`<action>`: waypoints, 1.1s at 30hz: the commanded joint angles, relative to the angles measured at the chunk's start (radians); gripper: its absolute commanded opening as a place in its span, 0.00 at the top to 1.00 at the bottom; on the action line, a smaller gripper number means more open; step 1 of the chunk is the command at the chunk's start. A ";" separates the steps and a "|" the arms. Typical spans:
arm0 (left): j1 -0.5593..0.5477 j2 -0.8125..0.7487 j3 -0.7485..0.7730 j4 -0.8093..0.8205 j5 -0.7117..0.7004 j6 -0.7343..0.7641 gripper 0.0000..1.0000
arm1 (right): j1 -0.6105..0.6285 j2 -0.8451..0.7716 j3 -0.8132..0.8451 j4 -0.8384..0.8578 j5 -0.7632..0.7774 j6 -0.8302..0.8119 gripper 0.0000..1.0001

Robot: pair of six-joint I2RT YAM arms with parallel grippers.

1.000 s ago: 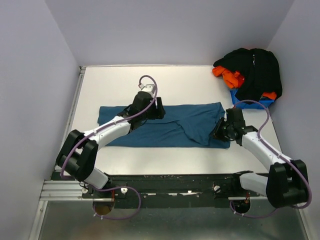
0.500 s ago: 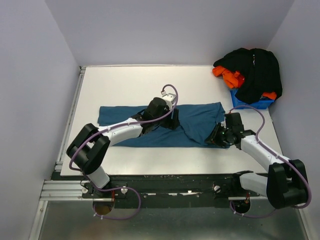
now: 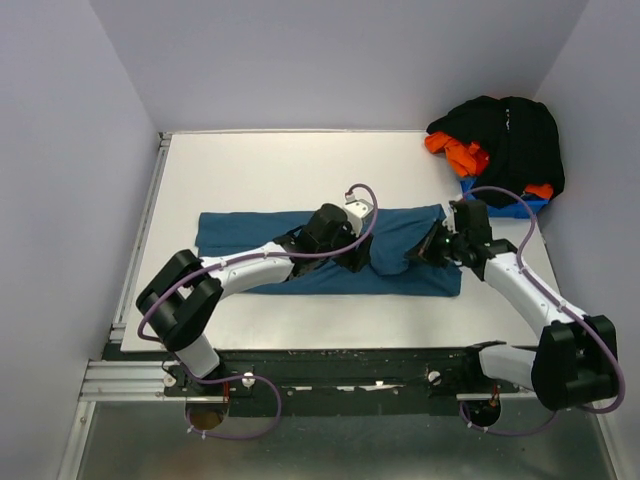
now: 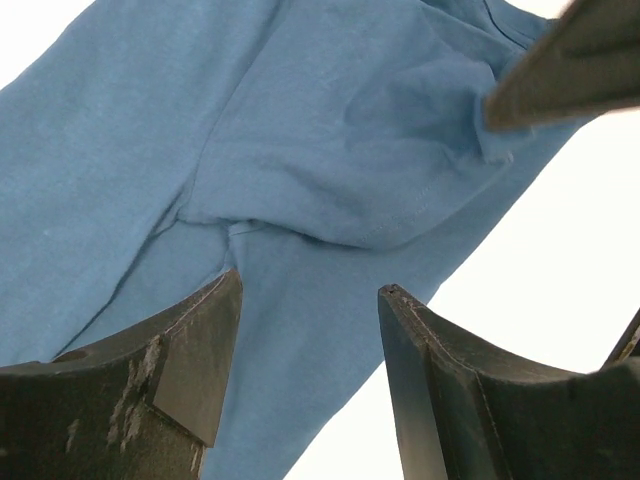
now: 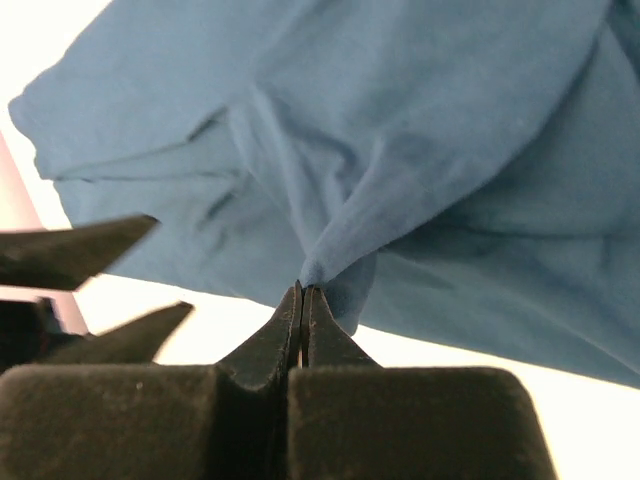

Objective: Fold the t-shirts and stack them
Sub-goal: Fold the other side of the tshirt into a rectangle

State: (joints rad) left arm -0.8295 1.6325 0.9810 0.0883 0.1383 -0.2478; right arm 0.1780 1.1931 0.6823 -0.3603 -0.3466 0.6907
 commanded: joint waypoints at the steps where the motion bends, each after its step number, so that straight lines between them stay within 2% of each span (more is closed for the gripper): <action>1: -0.043 0.018 0.008 0.013 -0.086 0.061 0.30 | 0.006 0.066 0.107 -0.008 -0.028 0.053 0.99; 12: -0.140 0.092 0.061 0.034 -0.278 0.056 0.35 | 0.003 0.221 0.229 0.020 -0.031 0.078 0.99; 25: -0.161 0.188 0.134 0.071 -0.339 -0.013 0.35 | -0.037 0.382 0.373 0.049 0.020 0.112 0.99; 33: -0.163 0.234 0.189 0.050 -0.385 -0.042 0.35 | -0.057 0.505 0.447 0.096 -0.003 0.164 0.99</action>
State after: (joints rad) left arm -0.9840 1.8347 1.1225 0.1307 -0.2020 -0.2611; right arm 0.1303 1.6489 1.0855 -0.3046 -0.3496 0.8154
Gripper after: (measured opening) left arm 0.654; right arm 0.012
